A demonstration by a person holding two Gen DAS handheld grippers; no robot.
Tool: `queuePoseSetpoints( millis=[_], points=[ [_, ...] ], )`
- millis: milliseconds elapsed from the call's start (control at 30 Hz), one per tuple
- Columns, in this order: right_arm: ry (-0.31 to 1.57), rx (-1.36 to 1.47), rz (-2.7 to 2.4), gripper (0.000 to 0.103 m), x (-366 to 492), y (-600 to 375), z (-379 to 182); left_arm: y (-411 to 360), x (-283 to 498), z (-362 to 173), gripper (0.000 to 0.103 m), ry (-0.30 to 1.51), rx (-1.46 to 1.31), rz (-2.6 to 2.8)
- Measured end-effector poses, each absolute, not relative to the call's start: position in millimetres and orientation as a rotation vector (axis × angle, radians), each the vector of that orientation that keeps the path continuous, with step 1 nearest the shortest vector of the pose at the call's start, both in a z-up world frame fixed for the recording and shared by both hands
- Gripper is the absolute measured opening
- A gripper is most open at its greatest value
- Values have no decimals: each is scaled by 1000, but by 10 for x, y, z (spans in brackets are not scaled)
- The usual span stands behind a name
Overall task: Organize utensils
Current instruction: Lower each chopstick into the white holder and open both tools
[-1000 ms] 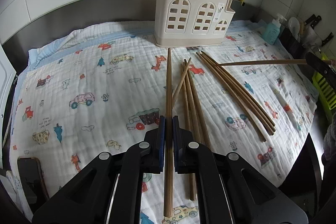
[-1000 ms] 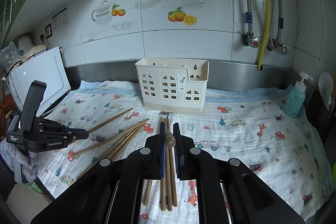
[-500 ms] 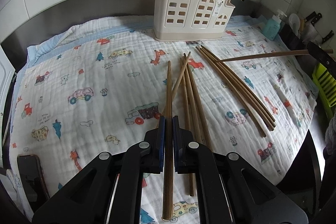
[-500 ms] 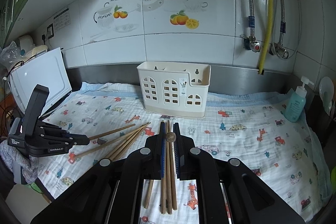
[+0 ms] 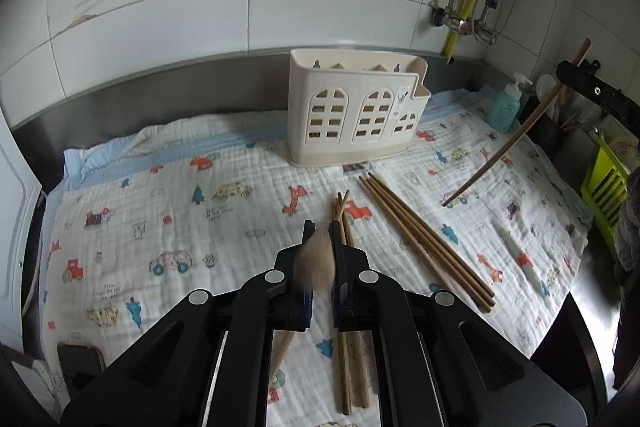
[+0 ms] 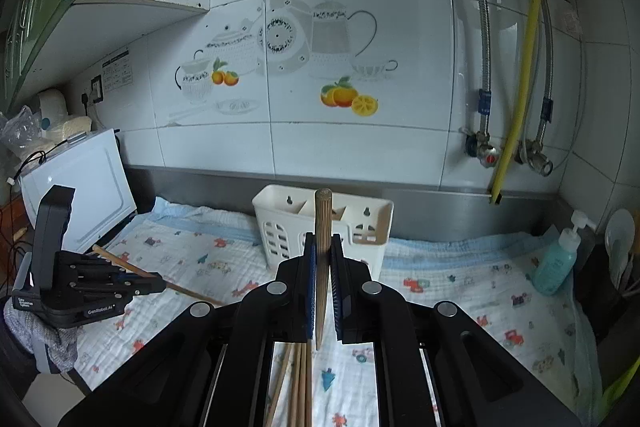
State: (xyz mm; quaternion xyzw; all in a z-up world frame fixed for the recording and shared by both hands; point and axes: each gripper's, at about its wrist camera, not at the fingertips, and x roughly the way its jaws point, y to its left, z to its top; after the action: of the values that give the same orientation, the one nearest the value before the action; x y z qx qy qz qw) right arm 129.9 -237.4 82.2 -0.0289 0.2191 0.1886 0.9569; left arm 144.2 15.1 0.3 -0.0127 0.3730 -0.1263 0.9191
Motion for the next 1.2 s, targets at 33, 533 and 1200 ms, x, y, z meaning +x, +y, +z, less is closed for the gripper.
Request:
queuePoseSetpoints(
  millis=[33,533,1200],
  points=[
    [434,-59,383,7,1357,-2380,894,135,1469,69,5,755,-21,-262],
    [346,-85,328,7,2198,-2317,1515,-123,1893,1412,5,449,29,-275],
    [507,-114,316,7,2771,-2188,868,-174,2806,808,6,605,-14,-218]
  ],
)
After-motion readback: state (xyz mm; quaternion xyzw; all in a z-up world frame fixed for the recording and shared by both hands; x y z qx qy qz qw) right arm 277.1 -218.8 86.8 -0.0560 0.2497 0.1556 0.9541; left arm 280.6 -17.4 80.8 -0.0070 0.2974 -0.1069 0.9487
